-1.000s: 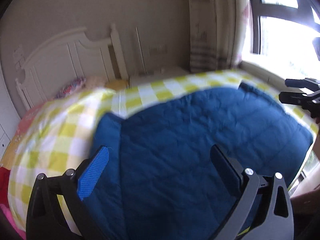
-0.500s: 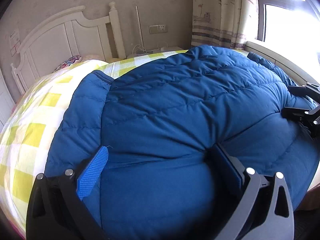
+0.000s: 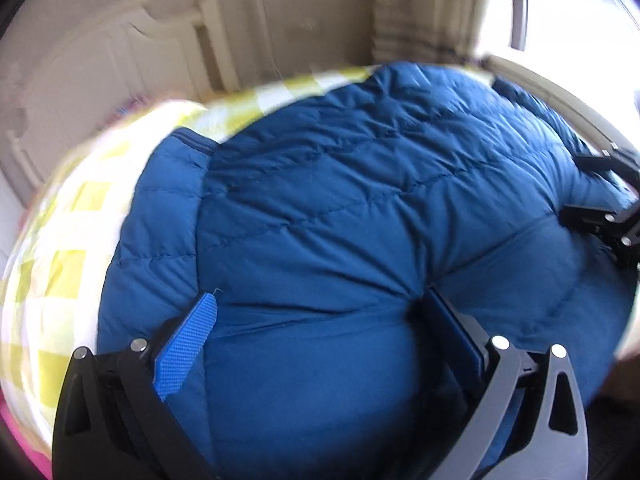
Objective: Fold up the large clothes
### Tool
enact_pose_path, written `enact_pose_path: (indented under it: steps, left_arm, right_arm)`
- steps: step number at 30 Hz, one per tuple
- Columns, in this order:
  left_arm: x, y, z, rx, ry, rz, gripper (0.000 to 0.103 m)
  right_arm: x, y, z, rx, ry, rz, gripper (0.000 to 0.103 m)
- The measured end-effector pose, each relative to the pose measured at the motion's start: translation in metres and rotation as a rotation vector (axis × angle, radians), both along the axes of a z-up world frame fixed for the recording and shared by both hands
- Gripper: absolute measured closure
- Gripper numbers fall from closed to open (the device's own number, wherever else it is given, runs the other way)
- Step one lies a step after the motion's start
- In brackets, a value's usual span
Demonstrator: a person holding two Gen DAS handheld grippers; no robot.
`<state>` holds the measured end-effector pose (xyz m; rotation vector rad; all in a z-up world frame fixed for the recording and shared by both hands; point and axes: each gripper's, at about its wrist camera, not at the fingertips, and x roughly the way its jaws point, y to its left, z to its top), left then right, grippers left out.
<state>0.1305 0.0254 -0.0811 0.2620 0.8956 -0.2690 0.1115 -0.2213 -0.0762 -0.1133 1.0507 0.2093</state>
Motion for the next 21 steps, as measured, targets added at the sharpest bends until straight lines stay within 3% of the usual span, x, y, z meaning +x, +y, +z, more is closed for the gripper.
enact_pose_path:
  steps: [2, 5, 7, 9, 11, 12, 13, 16, 17, 19, 21]
  left_arm:
    - [0.007, 0.004, 0.026, -0.037, 0.054, -0.042, 0.002]
    - [0.006, 0.009, 0.091, -0.067, -0.097, -0.041, 0.002]
    - [0.006, 0.014, 0.135, -0.152, -0.233, -0.03, 0.002]
    - [0.007, 0.02, 0.154, -0.254, -0.357, 0.014, 0.002]
    - [0.013, 0.022, 0.148, -0.313, -0.447, 0.076, 0.002]
    - [0.022, 0.02, 0.137, -0.318, -0.452, 0.103, 0.002]
    - [0.036, 0.013, 0.12, -0.295, -0.4, 0.111, 0.002]
    - [0.088, -0.014, 0.057, -0.185, -0.124, 0.081, 0.002]
    - [0.098, -0.023, 0.04, -0.148, -0.076, 0.061, 0.002]
    - [0.107, -0.042, 0.01, -0.042, -0.034, 0.021, 0.002]
    - [0.113, -0.051, -0.005, 0.005, -0.031, 0.023, 0.002]
  right_arm:
    - [0.008, 0.001, 0.018, -0.02, 0.041, 0.023, 0.004]
    - [0.013, 0.0, 0.083, -0.048, -0.136, 0.021, 0.004]
    - [0.014, -0.004, 0.123, 0.009, -0.284, -0.009, 0.004]
    - [0.013, -0.013, 0.15, 0.12, -0.452, -0.049, 0.004]
    - [0.018, -0.017, 0.144, 0.181, -0.51, -0.082, 0.004]
    - [0.028, -0.017, 0.128, 0.19, -0.469, -0.093, 0.004]
    - [0.039, -0.015, 0.113, 0.185, -0.411, -0.095, 0.004]
    - [0.071, -0.007, 0.048, 0.169, -0.191, -0.079, 0.004]
    - [0.078, -0.004, 0.031, 0.16, -0.143, -0.071, 0.004]
    - [0.09, 0.007, -0.006, 0.126, -0.002, -0.054, 0.004]
    - [0.092, 0.01, -0.01, 0.104, 0.008, -0.055, 0.004]
